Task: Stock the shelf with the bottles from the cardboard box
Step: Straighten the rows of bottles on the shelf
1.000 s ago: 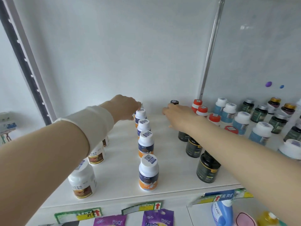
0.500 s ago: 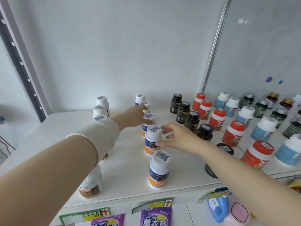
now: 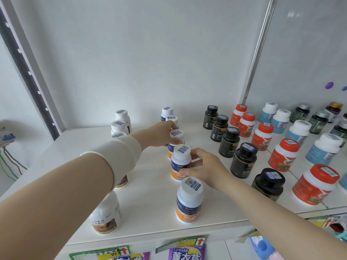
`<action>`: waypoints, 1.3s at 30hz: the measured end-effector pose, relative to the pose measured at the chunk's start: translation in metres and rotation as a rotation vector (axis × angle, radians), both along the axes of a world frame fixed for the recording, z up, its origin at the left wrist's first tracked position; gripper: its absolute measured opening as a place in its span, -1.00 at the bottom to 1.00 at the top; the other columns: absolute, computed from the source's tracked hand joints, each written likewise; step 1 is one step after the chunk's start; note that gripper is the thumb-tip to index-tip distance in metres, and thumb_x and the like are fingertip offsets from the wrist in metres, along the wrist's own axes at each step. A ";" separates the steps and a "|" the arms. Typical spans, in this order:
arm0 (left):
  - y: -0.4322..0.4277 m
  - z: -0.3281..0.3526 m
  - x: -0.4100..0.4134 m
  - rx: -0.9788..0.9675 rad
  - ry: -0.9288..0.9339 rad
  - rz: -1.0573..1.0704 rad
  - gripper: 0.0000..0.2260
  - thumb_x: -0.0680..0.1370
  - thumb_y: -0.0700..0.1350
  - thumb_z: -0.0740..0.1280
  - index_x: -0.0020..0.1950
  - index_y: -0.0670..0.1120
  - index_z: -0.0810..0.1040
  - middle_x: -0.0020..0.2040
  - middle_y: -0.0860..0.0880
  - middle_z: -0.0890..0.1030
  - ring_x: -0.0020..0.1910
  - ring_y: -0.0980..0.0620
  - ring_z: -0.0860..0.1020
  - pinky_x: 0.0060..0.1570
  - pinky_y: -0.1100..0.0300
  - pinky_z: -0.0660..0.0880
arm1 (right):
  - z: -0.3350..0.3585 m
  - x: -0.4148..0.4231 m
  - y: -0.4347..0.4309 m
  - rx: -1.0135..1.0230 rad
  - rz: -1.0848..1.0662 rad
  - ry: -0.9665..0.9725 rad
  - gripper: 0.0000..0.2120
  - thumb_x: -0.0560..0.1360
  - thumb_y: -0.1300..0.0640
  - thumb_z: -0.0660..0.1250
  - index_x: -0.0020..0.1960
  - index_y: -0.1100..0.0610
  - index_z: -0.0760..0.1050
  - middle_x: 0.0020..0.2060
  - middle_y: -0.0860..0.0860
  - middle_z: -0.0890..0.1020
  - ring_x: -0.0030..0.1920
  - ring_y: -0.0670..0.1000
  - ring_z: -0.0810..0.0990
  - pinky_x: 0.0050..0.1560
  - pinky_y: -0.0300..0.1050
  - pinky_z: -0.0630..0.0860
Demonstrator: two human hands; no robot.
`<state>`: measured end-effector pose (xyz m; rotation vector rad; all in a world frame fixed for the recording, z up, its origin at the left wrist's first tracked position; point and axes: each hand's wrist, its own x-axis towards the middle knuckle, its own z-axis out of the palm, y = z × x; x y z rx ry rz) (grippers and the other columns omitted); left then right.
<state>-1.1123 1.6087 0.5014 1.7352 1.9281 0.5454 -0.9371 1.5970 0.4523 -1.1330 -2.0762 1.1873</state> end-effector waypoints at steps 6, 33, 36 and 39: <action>-0.005 0.006 0.000 -0.033 -0.002 -0.015 -0.62 0.51 -0.13 0.38 0.26 -0.22 0.39 0.24 -0.18 0.50 0.13 -0.16 0.57 0.16 -0.01 0.53 | 0.000 0.000 0.004 -0.027 0.061 0.006 -0.61 0.34 0.22 0.50 0.09 0.02 0.44 0.01 -0.04 0.59 0.03 -0.03 0.59 0.02 -0.23 0.49; -0.068 0.070 -0.050 0.146 0.617 0.016 -0.62 0.56 -0.08 0.29 0.36 -0.04 0.34 0.27 -0.04 0.47 0.22 -0.05 0.47 0.21 0.05 0.41 | 0.088 -0.028 0.000 0.524 0.140 -0.298 -0.47 0.47 0.04 0.38 0.39 0.11 0.32 0.35 -0.02 0.40 0.34 -0.03 0.39 0.21 -0.20 0.32; -0.083 0.075 -0.067 0.109 0.803 -0.006 -0.62 0.57 -0.07 0.26 0.38 -0.02 0.31 0.29 -0.05 0.45 0.20 -0.10 0.49 0.20 -0.01 0.42 | 0.098 -0.051 -0.009 0.709 0.187 -0.594 -0.48 0.51 0.06 0.30 0.42 0.07 0.25 0.41 0.02 0.28 0.36 0.04 0.34 0.18 -0.14 0.32; -0.094 0.074 -0.087 0.061 0.927 -0.029 -0.63 0.58 -0.08 0.24 0.38 -0.02 0.30 0.28 -0.05 0.45 0.18 -0.12 0.51 0.13 0.02 0.46 | 0.099 -0.072 -0.022 0.811 0.227 -0.781 -0.49 0.53 0.05 0.27 0.44 0.06 0.21 0.39 0.03 0.30 0.34 0.07 0.36 0.08 -0.11 0.35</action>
